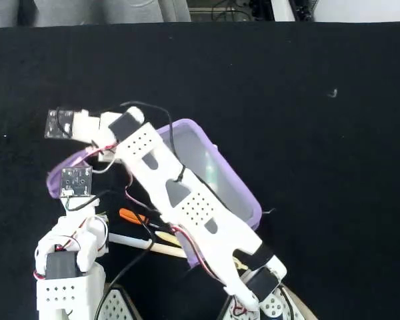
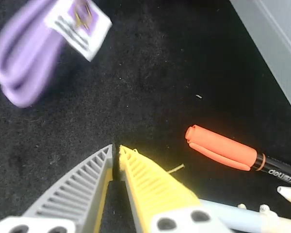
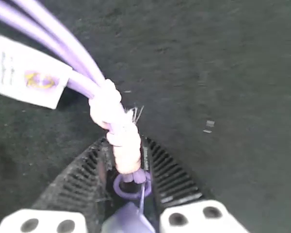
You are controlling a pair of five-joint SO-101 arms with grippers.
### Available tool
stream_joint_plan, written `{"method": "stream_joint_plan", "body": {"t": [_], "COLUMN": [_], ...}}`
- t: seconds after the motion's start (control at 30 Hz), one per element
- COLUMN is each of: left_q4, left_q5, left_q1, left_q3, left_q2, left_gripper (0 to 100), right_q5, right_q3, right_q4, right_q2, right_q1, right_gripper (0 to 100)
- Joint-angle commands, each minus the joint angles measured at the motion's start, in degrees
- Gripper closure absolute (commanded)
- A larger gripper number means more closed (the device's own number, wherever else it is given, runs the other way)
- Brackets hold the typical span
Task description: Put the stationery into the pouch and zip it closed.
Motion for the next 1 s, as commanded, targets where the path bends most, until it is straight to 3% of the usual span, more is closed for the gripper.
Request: {"method": "stream_joint_plan", "body": {"t": [0.0,0.7,0.97], "left_q4": [0.3,0.3,0.3], "left_q5": [-0.4,-0.4,-0.4], "left_q1": [0.0,0.0,0.0], "left_q3": [1.4,1.4,1.4], "left_q2": [-0.3,-0.3,-0.3], "left_gripper": [97,97,97], "right_q5": [0.3,-0.1,-9.9], "right_q3": [-2.7,-2.7,-2.6], "right_q4": [-1.0,1.2,6.1], "right_q2": [-8.6,-34.3,-40.8], "right_q1": [2.9,9.4,11.4], "right_gripper": [98.8,98.8,98.8]}}
